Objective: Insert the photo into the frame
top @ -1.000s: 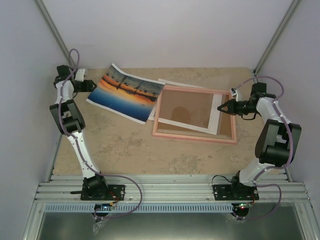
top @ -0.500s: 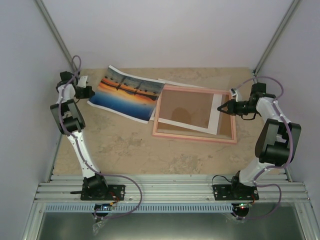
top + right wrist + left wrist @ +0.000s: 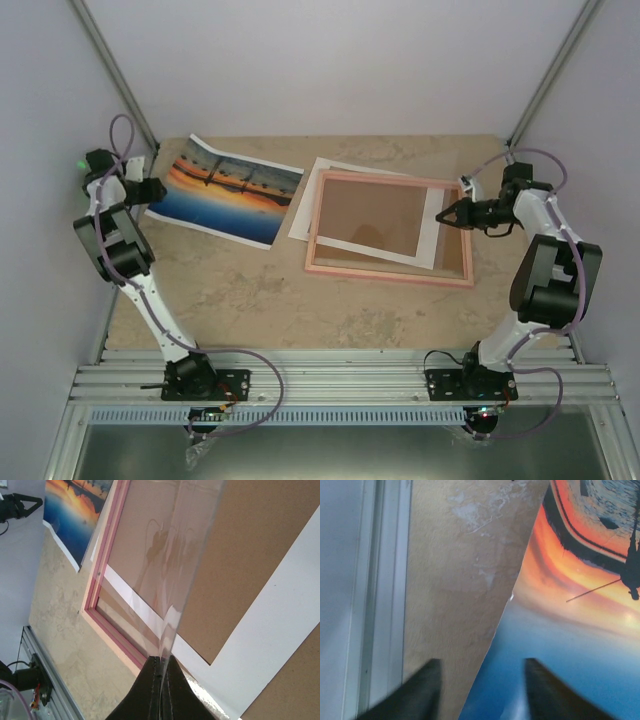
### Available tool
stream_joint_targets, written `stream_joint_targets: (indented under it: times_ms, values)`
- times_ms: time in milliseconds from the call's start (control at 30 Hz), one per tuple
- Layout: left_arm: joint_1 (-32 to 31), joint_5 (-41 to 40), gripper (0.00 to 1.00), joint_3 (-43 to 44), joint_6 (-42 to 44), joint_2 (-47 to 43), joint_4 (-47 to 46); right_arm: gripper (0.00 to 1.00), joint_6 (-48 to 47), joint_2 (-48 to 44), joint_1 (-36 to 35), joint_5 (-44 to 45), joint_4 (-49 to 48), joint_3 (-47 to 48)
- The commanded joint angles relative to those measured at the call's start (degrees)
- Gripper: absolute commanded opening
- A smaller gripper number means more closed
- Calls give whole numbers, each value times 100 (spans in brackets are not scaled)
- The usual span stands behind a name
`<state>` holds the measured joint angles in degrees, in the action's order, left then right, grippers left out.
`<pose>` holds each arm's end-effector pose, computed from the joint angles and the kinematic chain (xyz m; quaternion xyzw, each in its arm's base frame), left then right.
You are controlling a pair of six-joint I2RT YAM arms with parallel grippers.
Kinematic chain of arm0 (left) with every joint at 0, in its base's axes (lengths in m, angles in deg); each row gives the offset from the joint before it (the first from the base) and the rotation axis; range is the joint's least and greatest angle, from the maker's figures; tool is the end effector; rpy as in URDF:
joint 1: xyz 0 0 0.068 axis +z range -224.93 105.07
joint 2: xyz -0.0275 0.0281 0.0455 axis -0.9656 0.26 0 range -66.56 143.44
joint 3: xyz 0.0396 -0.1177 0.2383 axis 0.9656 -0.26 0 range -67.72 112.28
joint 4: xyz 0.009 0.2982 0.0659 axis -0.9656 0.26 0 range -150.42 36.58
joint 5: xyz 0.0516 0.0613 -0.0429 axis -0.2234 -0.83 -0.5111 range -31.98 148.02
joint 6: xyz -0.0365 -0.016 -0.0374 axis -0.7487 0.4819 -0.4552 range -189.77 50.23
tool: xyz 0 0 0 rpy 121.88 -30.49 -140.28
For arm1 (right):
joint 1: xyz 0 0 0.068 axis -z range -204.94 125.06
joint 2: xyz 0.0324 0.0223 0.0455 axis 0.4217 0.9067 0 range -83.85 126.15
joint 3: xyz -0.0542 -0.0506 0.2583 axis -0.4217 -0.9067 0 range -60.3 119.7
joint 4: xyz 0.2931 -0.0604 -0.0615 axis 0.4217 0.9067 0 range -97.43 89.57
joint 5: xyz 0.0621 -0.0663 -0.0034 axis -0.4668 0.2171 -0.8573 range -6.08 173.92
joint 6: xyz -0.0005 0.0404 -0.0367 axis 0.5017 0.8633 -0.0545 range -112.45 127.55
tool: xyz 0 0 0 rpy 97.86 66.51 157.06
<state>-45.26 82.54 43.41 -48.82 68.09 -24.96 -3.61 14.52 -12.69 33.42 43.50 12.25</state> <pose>0.4846 0.2585 0.1450 -0.0150 0.9432 -0.0732 0.3237 0.3663 -0.0506 0.2028 -0.0406 0.8988 0.3938 0.1881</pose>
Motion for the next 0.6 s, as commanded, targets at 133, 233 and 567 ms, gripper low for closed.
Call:
stream_joint_targets:
  times_ms: [133,233,567]
  values:
    - [-591,-133,70,-1740,-68,-1969,-1031,1,-1072,543,22,55,968,649]
    - [-1018,-134,72,-2295,-146,-2575,-1152,1,-1233,727,19,140,1154,878]
    - [-2781,659,69,-3759,-1443,-3602,-1514,1,-1394,1334,26,462,1553,1739]
